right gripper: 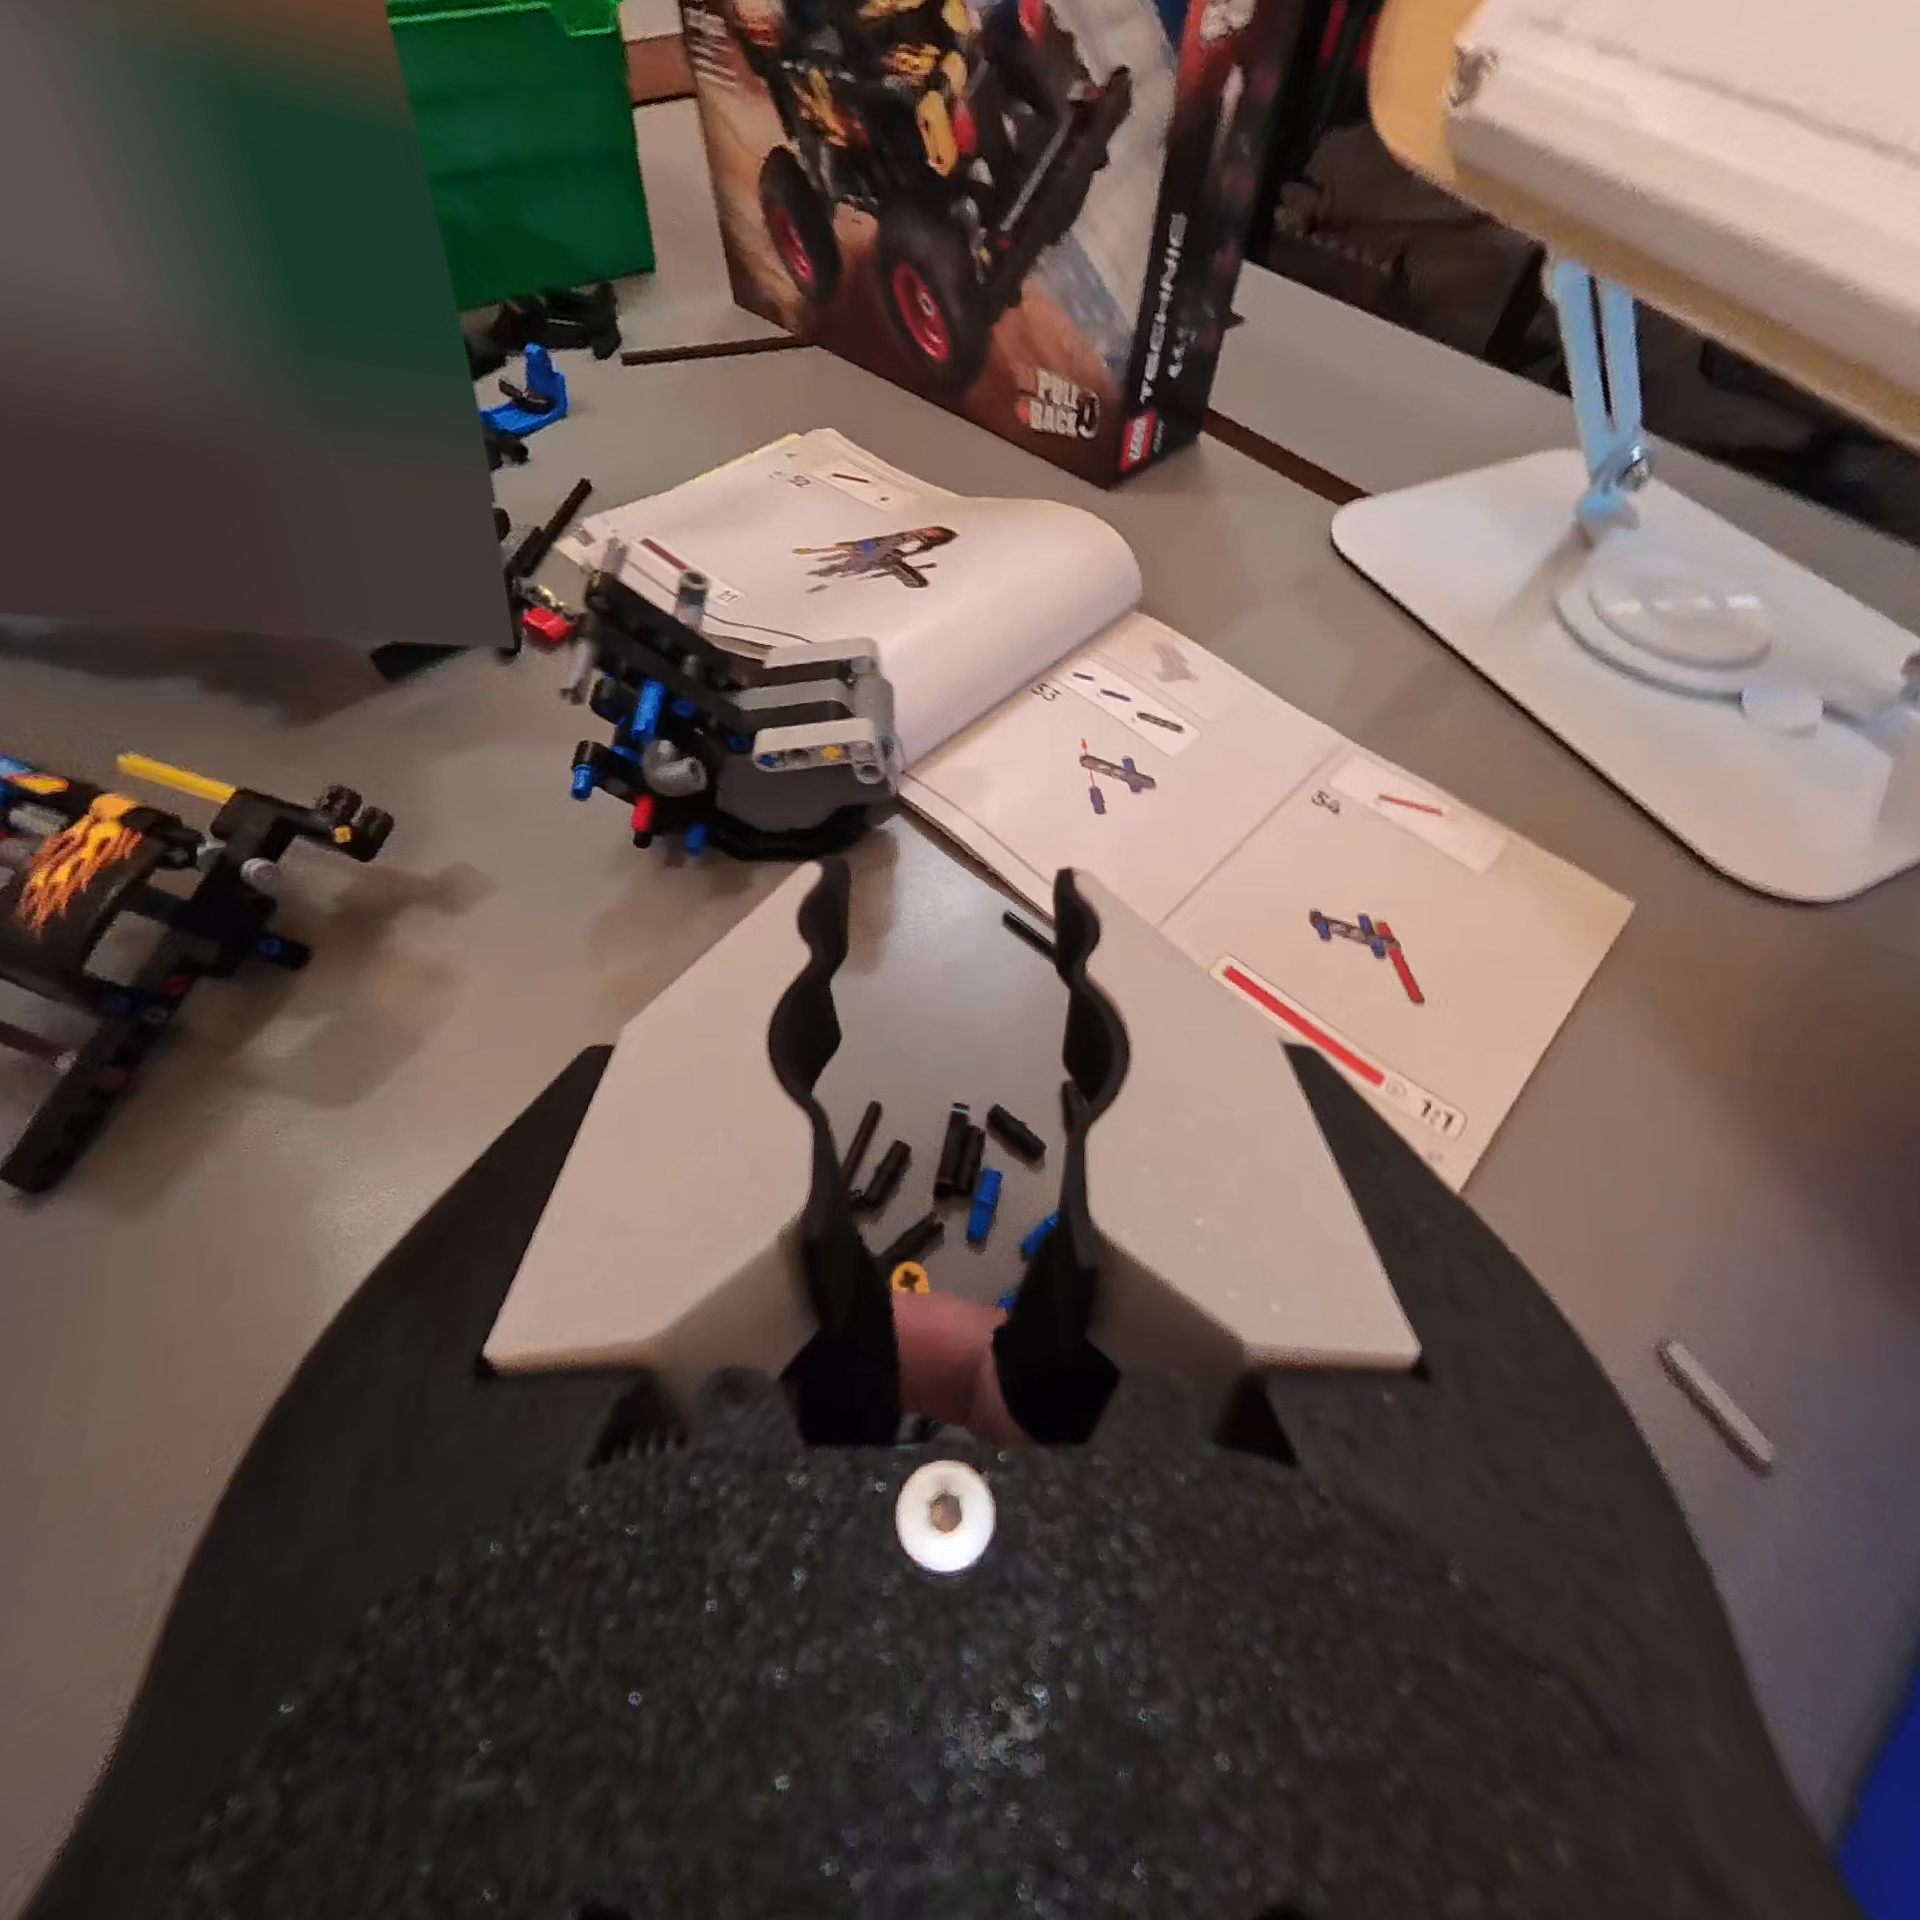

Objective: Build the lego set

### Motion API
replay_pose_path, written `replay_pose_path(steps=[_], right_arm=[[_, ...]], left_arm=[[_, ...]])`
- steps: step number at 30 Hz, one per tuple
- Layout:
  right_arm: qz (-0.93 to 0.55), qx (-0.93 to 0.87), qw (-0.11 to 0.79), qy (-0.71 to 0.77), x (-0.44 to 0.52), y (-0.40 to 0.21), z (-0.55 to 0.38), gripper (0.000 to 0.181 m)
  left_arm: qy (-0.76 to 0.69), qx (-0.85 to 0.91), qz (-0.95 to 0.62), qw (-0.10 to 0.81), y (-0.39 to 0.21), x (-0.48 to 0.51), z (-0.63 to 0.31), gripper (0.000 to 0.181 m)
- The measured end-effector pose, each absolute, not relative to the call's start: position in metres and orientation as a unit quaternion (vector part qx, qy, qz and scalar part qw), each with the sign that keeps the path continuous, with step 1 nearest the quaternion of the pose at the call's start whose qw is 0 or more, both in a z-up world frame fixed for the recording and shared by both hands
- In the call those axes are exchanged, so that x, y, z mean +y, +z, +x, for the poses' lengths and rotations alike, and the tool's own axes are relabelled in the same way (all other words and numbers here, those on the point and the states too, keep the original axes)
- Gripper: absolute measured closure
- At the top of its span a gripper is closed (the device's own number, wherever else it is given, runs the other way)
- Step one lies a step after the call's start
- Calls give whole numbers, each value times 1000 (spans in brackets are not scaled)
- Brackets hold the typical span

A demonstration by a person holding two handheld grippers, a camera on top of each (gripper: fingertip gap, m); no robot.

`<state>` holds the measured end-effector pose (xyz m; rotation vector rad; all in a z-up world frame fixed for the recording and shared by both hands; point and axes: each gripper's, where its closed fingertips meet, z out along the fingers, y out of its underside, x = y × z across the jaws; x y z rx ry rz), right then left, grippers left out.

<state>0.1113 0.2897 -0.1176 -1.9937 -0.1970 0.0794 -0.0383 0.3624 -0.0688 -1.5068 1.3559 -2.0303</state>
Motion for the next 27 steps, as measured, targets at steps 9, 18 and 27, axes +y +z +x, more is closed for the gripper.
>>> replay_pose_path(steps=[9, 18, 27], right_arm=[[-773, -269, 574, 35, 304, -83, 4, 144], [-753, -289, 588, 56, 339, -58, -41, 146], [-730, -323, 601, -27, 329, -65, -33, 169]], left_arm=[[-759, 383, -523, 59, -57, 353, -40, 175], [-786, 346, -513, 15, -49, 340, -45, 175], [-769, 376, -516, 21, -55, 334, -45, 175]])
